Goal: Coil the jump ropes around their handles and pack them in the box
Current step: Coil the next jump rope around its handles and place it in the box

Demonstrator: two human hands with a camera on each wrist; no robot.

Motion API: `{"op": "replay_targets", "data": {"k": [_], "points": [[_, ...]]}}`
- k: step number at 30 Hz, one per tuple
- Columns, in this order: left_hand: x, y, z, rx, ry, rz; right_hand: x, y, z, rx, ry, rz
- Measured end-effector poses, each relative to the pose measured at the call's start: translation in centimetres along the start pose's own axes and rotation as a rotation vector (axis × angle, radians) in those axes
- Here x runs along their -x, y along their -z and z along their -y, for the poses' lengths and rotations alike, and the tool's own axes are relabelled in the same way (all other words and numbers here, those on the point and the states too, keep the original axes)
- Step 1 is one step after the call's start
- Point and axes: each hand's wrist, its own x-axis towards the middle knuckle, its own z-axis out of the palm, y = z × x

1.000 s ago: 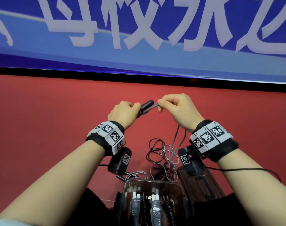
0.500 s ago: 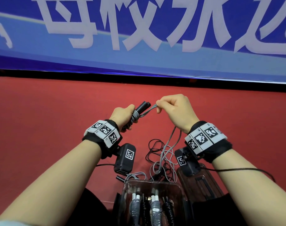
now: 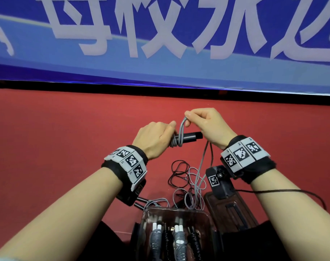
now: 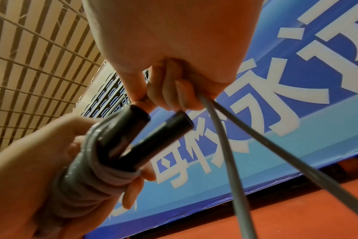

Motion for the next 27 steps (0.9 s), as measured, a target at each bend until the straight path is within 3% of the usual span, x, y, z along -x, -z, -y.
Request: {"op": "replay_targets", "data": {"k": [3,8,13,18,27], "points": [[0.4,0.2,-0.3,0.179,-0.059,0.057,-0.1,0.5,-0.1,-0.081,-0.051,0.095],[0.5,-0.1,-0.4,0.235,-0.154,0.020,0.1,1.1,-0.9,-0.204,-0.168,0.213],[0.3,-0.3,-0.8,0.469,-0.123,-0.023,0.2,1.4,-1.8,-0.368,-0.297,0.198],[0.0,-0.2,-1.6,0.665,-0.097,-0.065,0.4,0.4,-2.1,-0.365,-0.311,0.143],[-1.1,-0.2,-0.6,0.731,-0.021,-0.134,0.5,-1.4,-1.5,-0.274,-0.332,0.205]]}}
